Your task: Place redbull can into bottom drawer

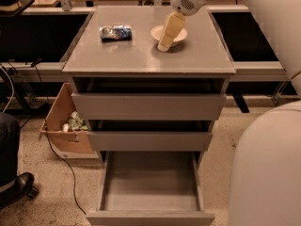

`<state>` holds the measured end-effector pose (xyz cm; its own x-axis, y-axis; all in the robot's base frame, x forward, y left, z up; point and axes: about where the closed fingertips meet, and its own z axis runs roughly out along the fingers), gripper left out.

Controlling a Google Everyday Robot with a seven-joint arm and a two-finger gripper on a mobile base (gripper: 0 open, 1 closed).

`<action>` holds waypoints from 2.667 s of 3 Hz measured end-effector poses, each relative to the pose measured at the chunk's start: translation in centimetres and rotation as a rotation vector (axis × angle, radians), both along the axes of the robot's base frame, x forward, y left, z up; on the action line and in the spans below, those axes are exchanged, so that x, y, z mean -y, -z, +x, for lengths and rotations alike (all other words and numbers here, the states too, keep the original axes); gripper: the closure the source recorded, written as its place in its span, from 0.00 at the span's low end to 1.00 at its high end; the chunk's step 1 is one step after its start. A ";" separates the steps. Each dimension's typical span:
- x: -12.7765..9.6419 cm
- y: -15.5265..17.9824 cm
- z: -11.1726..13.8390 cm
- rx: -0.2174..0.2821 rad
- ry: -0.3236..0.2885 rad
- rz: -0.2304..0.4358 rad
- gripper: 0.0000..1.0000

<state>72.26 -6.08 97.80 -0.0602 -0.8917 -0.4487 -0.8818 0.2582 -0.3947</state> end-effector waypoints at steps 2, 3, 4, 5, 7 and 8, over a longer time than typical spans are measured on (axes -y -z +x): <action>-5.8 2.5 5.9 0.051 0.004 0.161 0.00; -10.1 4.1 10.3 0.055 0.066 0.252 0.00; -12.1 4.7 12.4 0.053 0.113 0.290 0.00; -14.3 5.7 14.5 0.042 0.163 0.339 0.00; -15.6 7.8 18.6 0.071 0.285 0.360 0.00; -16.3 8.1 19.7 0.086 0.311 0.351 0.00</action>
Offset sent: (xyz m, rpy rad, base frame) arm 0.0973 0.0860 -0.0308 0.2631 -0.0905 -0.0290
